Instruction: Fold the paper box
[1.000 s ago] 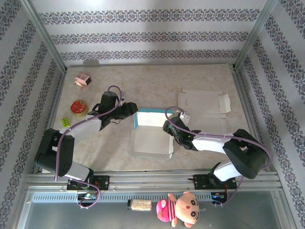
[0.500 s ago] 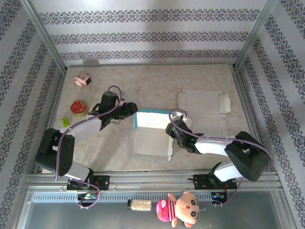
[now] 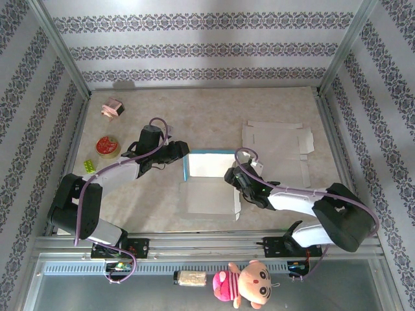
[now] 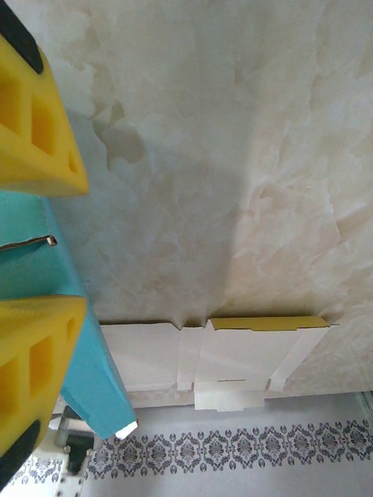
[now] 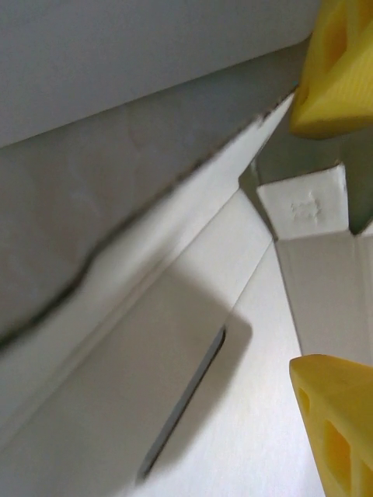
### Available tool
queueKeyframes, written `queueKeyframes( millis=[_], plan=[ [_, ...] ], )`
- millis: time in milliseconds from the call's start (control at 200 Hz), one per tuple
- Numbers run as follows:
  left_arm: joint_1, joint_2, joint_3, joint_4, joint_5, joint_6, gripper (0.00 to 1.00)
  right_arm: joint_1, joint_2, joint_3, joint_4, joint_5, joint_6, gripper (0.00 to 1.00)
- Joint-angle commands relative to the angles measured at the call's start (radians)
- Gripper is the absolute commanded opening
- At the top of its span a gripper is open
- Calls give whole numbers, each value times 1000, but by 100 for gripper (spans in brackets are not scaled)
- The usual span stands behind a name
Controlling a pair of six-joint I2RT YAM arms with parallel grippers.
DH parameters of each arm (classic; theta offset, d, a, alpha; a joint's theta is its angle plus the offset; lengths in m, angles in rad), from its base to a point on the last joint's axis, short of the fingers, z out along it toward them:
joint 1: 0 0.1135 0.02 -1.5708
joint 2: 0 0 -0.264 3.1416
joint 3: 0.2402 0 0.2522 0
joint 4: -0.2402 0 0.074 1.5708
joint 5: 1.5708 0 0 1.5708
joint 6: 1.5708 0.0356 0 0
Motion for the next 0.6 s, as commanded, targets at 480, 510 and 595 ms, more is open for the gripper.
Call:
queueKeyframes(
  millis=[480,510,595],
  plan=[
    [-22,6,-2,-2,1,9,38,20,-80,-15,25,71,-75,46],
    [-22,6,-2,-2,2,10,38,23,-84,-15,34,73,-92,44],
    [-25,6,2,-1,5,12,38,24,-75,-13,67,50,-119,39]
  ],
)
